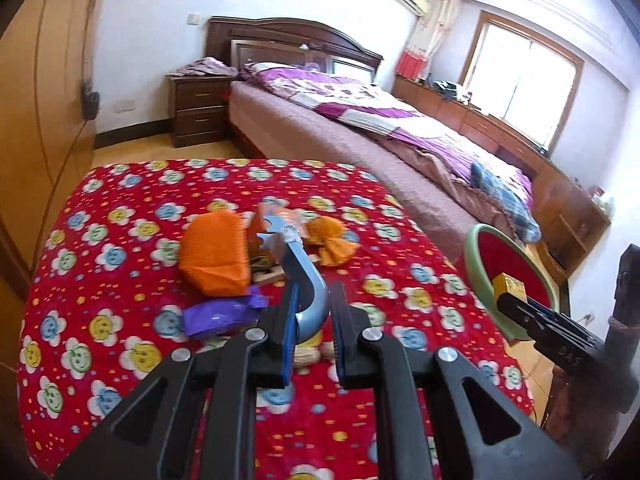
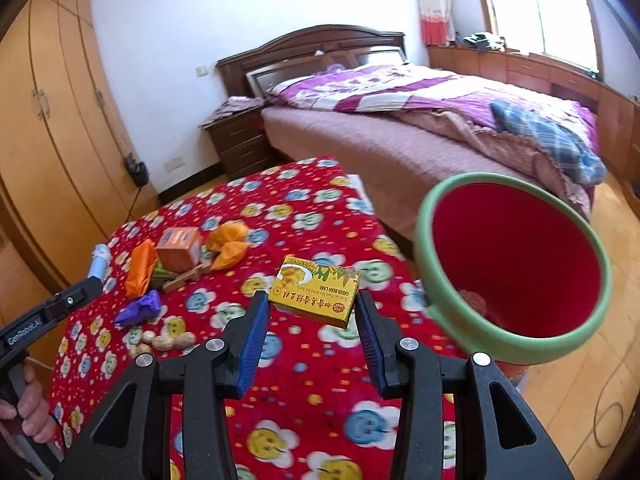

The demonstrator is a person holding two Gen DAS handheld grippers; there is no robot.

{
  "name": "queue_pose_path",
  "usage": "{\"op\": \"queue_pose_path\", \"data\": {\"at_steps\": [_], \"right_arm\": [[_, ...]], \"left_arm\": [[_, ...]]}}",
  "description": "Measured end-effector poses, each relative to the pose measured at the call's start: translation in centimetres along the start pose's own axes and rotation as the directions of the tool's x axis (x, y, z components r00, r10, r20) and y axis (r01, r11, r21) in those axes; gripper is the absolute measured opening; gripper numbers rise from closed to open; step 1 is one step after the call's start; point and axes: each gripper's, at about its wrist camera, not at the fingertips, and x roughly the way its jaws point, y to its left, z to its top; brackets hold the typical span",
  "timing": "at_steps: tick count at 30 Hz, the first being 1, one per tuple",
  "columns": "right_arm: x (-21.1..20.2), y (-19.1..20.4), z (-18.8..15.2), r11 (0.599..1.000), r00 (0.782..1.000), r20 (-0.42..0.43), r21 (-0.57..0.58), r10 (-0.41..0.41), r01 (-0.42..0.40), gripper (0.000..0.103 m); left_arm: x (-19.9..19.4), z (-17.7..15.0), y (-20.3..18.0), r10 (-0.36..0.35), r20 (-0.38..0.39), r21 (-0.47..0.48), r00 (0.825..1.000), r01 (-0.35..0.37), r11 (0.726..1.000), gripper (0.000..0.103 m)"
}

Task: Collect trash
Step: 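Carry the pipe and yellow box over the bucket and open both grippers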

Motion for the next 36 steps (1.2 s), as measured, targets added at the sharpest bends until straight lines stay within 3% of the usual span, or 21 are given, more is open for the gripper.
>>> {"op": "queue_pose_path", "data": {"at_steps": [17, 36], "right_arm": [[-1.8, -8.6, 0.2, 0.982, 0.991, 0.035, 0.141, -0.133, 0.127, 0.044], [1.2, -17.0, 1.0, 0.949, 0.974, -0.037, 0.222, -0.222, 0.225, 0.044]], "left_arm": [[3.7, 1.0, -10.2, -0.104, -0.063, 0.182, 0.993, 0.114, 0.977, 0.014], [10.7, 0.9, -20.7, -0.181, -0.163, 0.322, 0.97, 0.226, 0.919, 0.014]]}}
